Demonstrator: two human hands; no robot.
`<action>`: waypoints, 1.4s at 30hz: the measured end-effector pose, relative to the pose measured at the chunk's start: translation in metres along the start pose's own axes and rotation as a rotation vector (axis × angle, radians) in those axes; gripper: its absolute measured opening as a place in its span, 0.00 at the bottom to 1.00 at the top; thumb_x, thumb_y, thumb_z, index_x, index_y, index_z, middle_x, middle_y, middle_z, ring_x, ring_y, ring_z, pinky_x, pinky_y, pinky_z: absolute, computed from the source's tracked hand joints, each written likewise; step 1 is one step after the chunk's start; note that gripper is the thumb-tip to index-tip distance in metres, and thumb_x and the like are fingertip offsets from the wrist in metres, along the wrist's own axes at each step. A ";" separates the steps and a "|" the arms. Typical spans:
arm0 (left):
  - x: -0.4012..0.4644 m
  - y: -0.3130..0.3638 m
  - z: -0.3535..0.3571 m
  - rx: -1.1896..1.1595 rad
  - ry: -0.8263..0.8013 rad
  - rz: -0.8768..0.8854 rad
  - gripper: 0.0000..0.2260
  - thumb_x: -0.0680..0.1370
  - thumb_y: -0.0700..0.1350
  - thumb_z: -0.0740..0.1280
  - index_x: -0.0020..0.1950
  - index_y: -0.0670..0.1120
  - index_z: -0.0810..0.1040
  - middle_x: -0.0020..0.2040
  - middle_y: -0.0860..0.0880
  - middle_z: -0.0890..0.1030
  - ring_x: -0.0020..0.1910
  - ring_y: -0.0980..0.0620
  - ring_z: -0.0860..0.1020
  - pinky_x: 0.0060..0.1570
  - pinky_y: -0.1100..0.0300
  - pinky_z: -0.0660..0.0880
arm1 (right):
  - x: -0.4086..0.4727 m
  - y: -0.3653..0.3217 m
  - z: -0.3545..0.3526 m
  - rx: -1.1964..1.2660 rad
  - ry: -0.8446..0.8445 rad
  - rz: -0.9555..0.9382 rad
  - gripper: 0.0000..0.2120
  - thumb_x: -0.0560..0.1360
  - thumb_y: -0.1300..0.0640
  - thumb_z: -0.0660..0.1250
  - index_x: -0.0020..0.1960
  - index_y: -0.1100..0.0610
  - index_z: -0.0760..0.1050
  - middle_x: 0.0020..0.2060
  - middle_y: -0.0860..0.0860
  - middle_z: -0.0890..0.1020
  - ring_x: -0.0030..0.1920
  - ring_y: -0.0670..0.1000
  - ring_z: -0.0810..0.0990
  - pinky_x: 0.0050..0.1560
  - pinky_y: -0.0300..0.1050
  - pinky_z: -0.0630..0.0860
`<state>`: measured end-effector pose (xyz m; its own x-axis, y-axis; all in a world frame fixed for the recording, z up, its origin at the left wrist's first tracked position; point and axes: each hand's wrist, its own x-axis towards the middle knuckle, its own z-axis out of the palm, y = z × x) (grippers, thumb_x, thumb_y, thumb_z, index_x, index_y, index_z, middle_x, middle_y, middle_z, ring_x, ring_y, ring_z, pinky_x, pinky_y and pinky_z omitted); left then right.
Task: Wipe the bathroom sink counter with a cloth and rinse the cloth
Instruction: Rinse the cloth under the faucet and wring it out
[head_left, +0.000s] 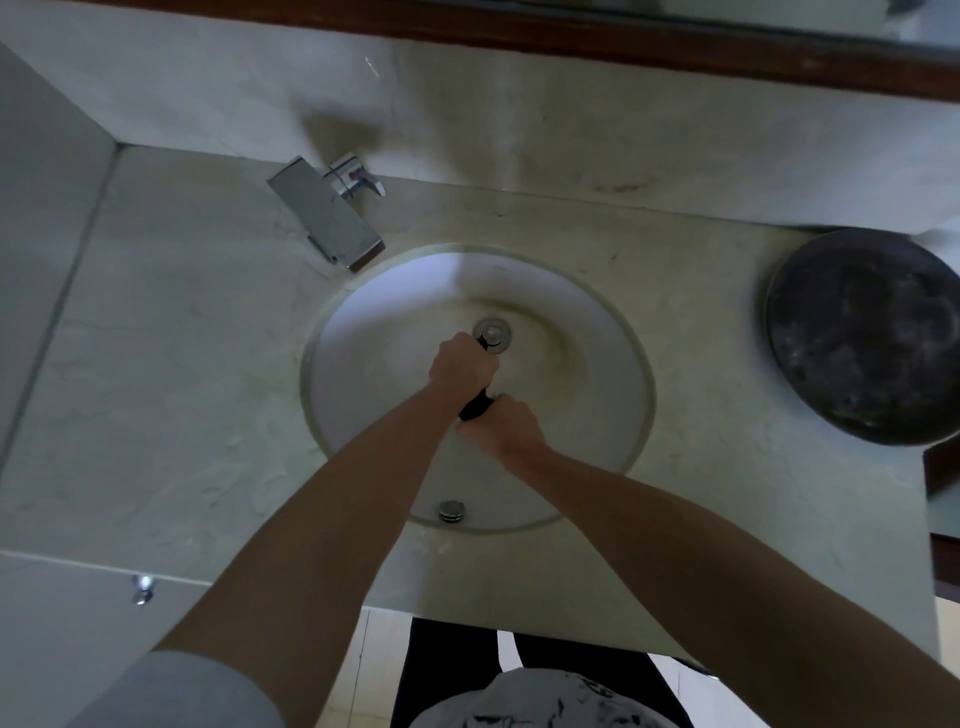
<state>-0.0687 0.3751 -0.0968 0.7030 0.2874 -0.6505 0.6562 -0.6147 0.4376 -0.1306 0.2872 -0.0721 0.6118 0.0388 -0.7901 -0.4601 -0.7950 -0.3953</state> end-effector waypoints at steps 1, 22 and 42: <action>-0.002 0.002 -0.002 0.002 0.000 -0.002 0.09 0.76 0.39 0.65 0.37 0.41 0.69 0.35 0.44 0.74 0.30 0.48 0.72 0.29 0.60 0.67 | -0.001 0.000 -0.001 0.000 0.000 -0.006 0.09 0.73 0.51 0.70 0.43 0.56 0.73 0.38 0.52 0.78 0.34 0.51 0.76 0.31 0.41 0.70; -0.077 0.011 -0.047 -0.844 -0.362 -0.193 0.38 0.69 0.72 0.70 0.68 0.47 0.70 0.62 0.43 0.79 0.57 0.43 0.82 0.58 0.47 0.80 | -0.057 0.010 -0.093 0.124 0.313 -0.386 0.13 0.76 0.58 0.71 0.58 0.53 0.71 0.49 0.48 0.77 0.51 0.51 0.79 0.47 0.35 0.70; -0.158 0.055 -0.068 -0.303 0.075 0.712 0.19 0.74 0.46 0.76 0.65 0.50 0.81 0.59 0.55 0.83 0.58 0.59 0.81 0.62 0.56 0.78 | -0.105 0.011 -0.184 0.595 -0.021 -0.483 0.15 0.76 0.46 0.71 0.59 0.53 0.79 0.50 0.53 0.85 0.41 0.57 0.87 0.41 0.53 0.83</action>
<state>-0.1252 0.3459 0.0715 0.9929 -0.0456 -0.1097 0.0781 -0.4451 0.8921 -0.0814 0.1629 0.0924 0.8235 0.3153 -0.4715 -0.4168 -0.2274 -0.8801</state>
